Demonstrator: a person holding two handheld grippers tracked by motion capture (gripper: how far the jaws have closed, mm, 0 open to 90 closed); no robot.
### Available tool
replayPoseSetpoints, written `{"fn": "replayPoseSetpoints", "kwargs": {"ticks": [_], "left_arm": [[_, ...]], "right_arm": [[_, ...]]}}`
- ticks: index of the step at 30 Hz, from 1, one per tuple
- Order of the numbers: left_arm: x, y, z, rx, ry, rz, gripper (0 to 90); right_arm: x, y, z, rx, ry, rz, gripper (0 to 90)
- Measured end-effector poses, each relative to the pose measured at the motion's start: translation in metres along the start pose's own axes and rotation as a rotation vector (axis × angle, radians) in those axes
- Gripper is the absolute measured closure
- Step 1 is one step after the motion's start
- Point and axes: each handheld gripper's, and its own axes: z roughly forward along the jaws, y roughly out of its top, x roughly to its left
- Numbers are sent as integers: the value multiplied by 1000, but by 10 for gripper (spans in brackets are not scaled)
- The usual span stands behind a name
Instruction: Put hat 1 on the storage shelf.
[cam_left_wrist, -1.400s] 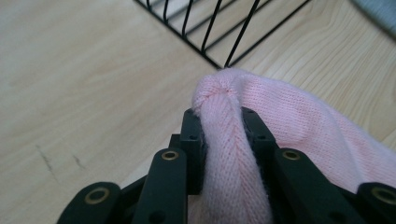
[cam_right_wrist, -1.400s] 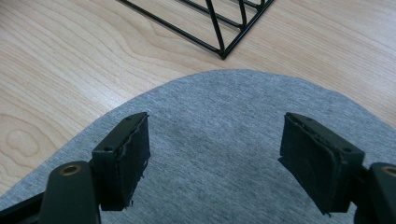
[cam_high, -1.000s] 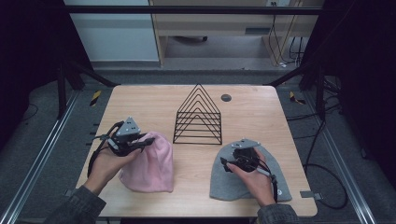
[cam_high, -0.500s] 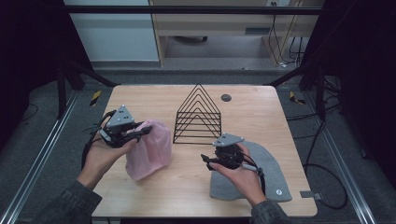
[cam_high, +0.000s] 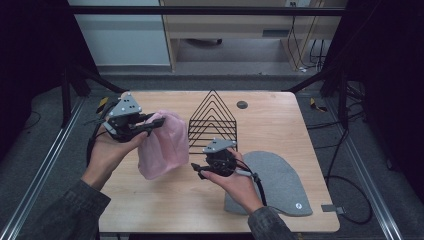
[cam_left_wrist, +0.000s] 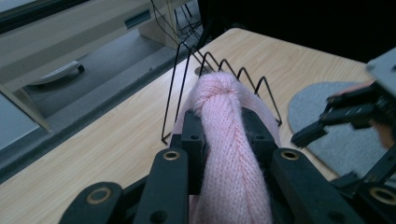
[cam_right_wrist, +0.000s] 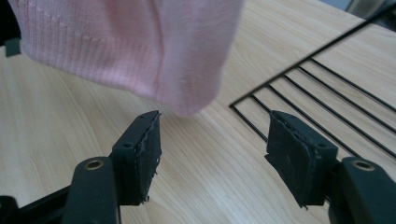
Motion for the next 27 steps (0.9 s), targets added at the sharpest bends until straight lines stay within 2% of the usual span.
{"fn": "replayPoseSetpoints", "kwargs": {"ticks": [6, 8, 12, 15, 17, 18, 20, 27], "left_arm": [[-4, 9, -1, -12, -3, 12, 742], [-6, 11, -2, -21, -12, 10, 742], [-5, 14, -4, -34, -23, -8, 741], [1, 18, -8, -40, -22, -9, 739], [7, 22, -9, -53, -22, -25, 738], [11, 25, -10, -53, -29, -22, 737], [18, 29, -9, -78, -46, -42, 736], [35, 50, -6, -99, -36, -38, 734]], "right_arm": [[4, 9, 15, -10, 32, 19, 349], [8, 16, 21, -10, 44, 6, 393], [10, 23, 25, -8, 78, 15, 663], [8, 27, 19, -21, 97, -12, 786], [3, 32, 10, -36, 97, -17, 820], [1, 34, 7, -38, 97, -20, 823], [-5, 41, -1, -42, 86, -29, 824], [-26, 67, -22, -24, 55, -86, 824]]}}
